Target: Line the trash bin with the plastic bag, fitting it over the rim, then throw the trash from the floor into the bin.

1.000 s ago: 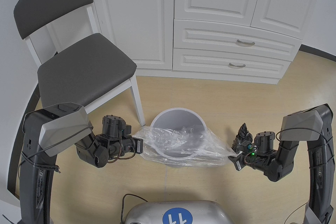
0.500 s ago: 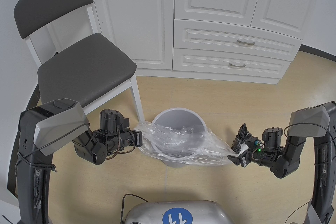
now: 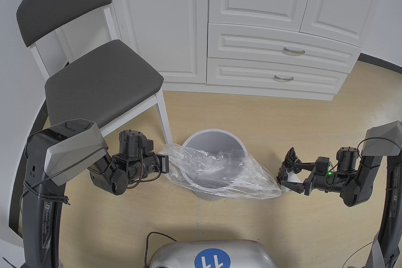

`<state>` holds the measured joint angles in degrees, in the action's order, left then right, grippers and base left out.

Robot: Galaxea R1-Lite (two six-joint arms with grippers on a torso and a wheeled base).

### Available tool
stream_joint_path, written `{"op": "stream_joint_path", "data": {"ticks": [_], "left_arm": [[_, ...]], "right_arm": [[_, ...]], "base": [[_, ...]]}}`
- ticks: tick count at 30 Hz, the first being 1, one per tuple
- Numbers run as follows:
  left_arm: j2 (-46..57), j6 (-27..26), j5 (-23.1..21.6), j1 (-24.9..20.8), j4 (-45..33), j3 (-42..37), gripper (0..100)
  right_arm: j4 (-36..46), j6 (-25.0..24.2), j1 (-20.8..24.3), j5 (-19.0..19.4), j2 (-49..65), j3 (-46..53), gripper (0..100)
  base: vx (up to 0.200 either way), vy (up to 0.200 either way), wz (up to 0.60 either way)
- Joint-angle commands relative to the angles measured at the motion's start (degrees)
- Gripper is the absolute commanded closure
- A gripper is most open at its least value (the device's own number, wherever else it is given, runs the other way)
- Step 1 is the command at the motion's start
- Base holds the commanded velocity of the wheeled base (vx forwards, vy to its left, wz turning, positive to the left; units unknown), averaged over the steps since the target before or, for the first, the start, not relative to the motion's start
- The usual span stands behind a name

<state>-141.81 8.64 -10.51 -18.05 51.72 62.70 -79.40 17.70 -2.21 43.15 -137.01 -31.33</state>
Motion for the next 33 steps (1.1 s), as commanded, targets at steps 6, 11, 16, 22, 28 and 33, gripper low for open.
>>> {"op": "stream_joint_path", "data": {"ticks": [6, 11, 16, 22, 28, 33], "left_arm": [[-0.48, -0.03, 0.23, 0.30, 0.04, 0.06, 100], [0.13, 0.15, 0.14, 0.04, 0.04, -0.21, 100], [0.66, 0.85, 0.23, -0.40, 0.13, -0.29, 100], [2.07, 0.94, 0.40, -0.40, 0.48, -1.26, 100], [2.51, 0.94, 0.49, -0.58, 0.57, -1.52, 100], [3.12, 1.02, 0.58, -0.84, 0.57, -2.23, 100]], "right_arm": [[-7.44, -9.97, -3.51, 5.62, 0.96, -0.66, 0], [-10.60, -16.29, 6.25, -11.07, 2.54, -1.45, 0], [-10.60, -18.05, 21.02, -37.00, 5.09, -4.53, 0], [4.51, -16.03, 33.76, -54.05, 8.95, -13.41, 0], [37.39, -12.52, 39.12, -61.26, 13.17, -33.97, 0], [47.84, -11.37, 45.01, -68.64, 4.38, -47.95, 0]], "base": [[0.000, 0.000, 0.00], [0.000, 0.000, 0.00], [0.000, 0.000, 0.00], [0.000, 0.000, 0.00], [0.000, 0.000, 0.00], [0.000, 0.000, 0.00]]}}
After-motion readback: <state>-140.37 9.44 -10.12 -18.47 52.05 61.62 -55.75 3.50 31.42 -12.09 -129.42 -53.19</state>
